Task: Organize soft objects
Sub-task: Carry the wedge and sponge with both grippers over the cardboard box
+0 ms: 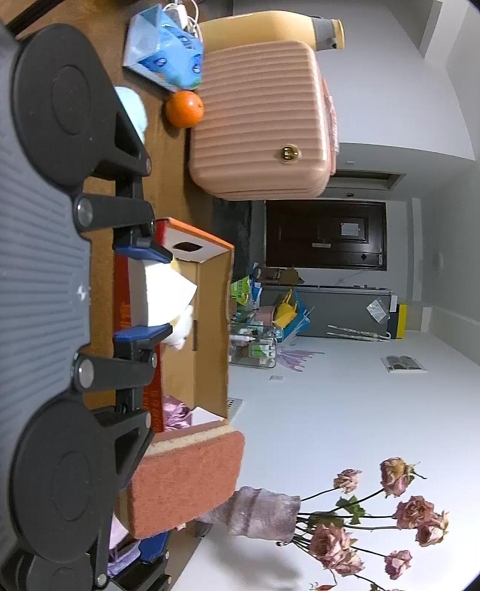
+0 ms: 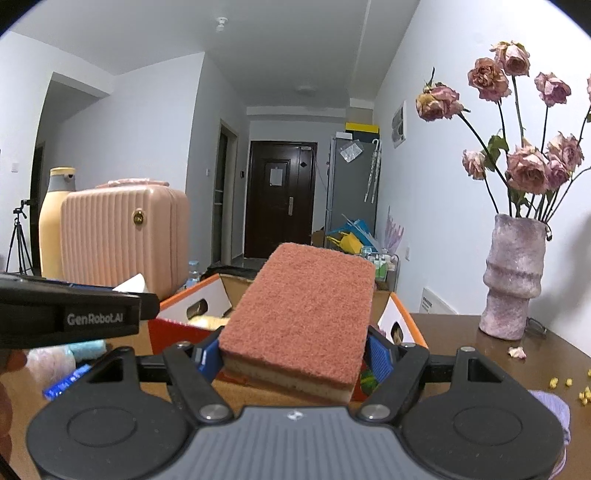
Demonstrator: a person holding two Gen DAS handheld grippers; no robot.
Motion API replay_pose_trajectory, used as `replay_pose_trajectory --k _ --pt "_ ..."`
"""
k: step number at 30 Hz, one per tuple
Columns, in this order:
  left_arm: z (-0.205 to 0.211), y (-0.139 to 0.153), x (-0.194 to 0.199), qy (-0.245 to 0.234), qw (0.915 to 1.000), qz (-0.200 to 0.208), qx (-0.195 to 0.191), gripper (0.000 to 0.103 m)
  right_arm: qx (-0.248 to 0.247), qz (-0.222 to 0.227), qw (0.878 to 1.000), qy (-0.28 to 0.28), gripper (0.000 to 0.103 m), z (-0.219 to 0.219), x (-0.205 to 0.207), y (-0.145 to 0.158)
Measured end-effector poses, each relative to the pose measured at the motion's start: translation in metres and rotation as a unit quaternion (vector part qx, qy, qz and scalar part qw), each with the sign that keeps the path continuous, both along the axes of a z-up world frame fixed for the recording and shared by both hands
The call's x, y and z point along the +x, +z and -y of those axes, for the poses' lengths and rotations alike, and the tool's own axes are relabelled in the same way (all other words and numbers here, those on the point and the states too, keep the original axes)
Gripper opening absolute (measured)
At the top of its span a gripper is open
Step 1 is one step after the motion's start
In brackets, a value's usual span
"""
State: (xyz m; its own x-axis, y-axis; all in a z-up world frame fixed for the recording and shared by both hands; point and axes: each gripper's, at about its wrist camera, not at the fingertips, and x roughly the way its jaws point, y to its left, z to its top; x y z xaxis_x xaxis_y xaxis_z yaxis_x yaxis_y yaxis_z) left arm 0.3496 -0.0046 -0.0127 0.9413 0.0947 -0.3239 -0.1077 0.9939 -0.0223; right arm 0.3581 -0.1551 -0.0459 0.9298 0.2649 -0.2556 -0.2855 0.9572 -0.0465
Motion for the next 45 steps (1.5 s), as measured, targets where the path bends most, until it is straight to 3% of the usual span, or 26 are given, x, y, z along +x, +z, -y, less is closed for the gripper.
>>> replay_pose_trajectory --k 8,21,45 --pt "0.005 0.016 0.017 0.008 0.9999 0.003 0.015 0.036 -0.004 -0.01 1.0 0.007 0.075 0.002 0.019 0.015" --pt "0.008 0.021 0.05 0.0 1.0 0.003 -0.001 0.036 0.002 -0.026 1.0 -0.006 0.075 0.008 0.058 0.028" --pt "0.012 0.023 0.125 0.017 0.9998 0.012 -0.001 0.036 -0.004 -0.042 0.999 -0.009 0.075 -0.001 0.127 0.028"
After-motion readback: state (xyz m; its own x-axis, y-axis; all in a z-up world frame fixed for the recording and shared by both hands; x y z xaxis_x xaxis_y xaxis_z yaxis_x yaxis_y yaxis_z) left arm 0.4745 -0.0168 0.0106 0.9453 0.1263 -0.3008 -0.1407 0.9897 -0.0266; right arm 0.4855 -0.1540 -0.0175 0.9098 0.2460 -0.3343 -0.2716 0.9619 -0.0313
